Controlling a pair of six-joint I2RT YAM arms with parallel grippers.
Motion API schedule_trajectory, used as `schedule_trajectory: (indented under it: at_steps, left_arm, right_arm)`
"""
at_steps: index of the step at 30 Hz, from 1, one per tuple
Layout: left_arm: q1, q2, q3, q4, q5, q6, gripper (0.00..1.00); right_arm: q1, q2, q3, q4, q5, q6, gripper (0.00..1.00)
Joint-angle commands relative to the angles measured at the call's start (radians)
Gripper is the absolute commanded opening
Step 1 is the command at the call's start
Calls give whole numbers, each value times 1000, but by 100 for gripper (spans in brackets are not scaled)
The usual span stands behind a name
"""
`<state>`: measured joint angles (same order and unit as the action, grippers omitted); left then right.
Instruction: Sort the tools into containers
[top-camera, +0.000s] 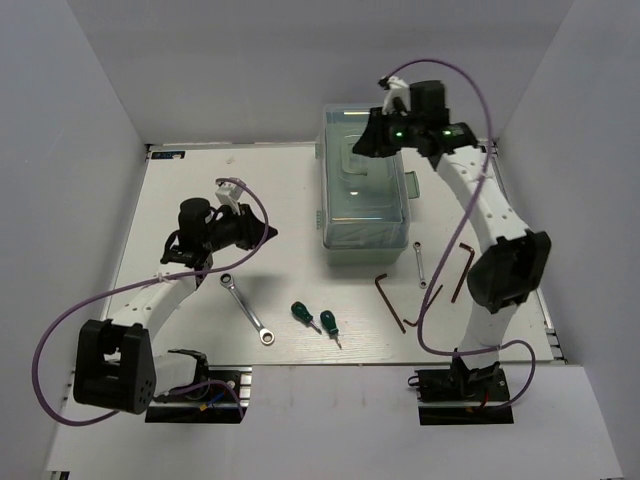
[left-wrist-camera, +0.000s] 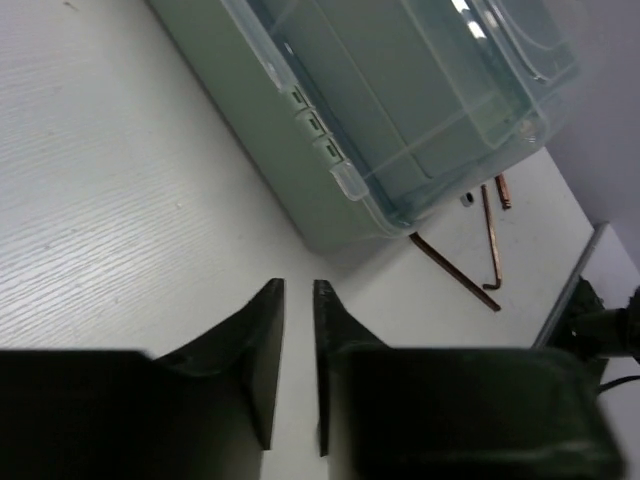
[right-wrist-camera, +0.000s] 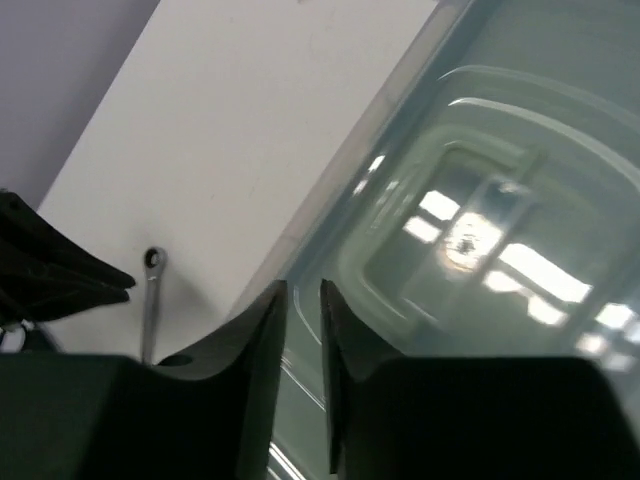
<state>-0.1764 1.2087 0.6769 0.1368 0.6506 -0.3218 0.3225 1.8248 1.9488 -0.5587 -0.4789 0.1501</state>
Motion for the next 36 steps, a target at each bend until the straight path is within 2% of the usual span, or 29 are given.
schedule_trajectory:
  at_steps: [1, 2, 3, 5, 6, 8, 10, 18, 23, 24, 33, 36]
  left_arm:
    - [2, 3, 29, 56, 115, 9, 31]
    - [2, 3, 29, 57, 115, 9, 51]
    - [2, 3, 29, 67, 115, 9, 61]
    - [2, 3, 29, 67, 115, 9, 78]
    - [2, 14, 29, 67, 115, 9, 80]
    - [2, 23, 29, 67, 115, 0, 81]
    - [2, 35, 29, 76, 115, -14, 81]
    - [2, 97, 58, 121, 115, -53, 82]
    - [2, 106, 76, 150, 115, -71, 82]
    - [2, 106, 85, 150, 115, -80, 82]
    - [2, 149, 153, 225, 115, -126, 82]
    - [2, 160, 189, 250, 115, -151, 82]
  right_arm:
    - [78, 51, 50, 69, 109, 133, 30]
    - [84, 68, 74, 72, 127, 147, 39]
    - [104, 77, 87, 72, 155, 160, 42]
    - [116, 128, 117, 62, 235, 180, 50]
    - [130, 148, 146, 53, 250, 181, 51]
    - [142, 180, 163, 34, 328, 189, 53]
    - [150, 195, 188, 4, 373, 193, 59]
    - [162, 203, 188, -9, 474, 194, 60]
    - [161, 232, 168, -17, 471, 207, 60]
    - [161, 241, 167, -17, 514, 207, 60]
    - [150, 264, 139, -23, 490, 282, 62]
    - [132, 268, 119, -18, 367, 333, 60]
